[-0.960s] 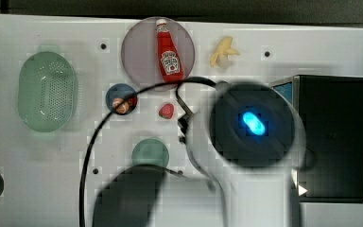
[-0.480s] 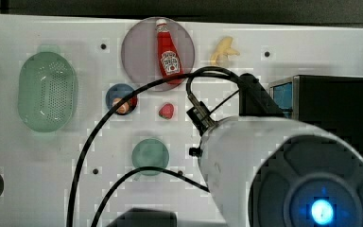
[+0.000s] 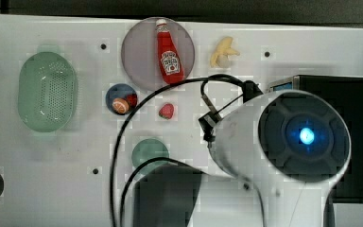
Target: Flap open oven.
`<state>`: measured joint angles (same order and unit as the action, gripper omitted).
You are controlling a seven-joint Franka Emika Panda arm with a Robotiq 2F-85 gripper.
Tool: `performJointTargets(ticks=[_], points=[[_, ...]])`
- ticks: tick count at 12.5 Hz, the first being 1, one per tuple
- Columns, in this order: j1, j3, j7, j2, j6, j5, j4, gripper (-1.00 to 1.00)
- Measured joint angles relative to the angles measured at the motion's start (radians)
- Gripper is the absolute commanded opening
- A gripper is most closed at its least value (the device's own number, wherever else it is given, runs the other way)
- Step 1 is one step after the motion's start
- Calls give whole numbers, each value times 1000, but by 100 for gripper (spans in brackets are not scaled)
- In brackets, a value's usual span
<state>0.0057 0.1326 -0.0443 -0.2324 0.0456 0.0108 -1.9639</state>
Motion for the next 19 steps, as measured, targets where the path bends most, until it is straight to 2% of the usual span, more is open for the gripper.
performJointTargets(ticks=[5, 7, 10, 15, 19], points=[[-7, 101, 171, 8, 110, 42, -128, -65], [-18, 133, 291, 27, 211, 124, -165, -65], [-23, 198, 478, 63, 334, 179, -224, -65], [-32, 299, 850, 124, 534, 192, -302, -65], [-53, 312, 989, 221, 730, 195, -304, -65]])
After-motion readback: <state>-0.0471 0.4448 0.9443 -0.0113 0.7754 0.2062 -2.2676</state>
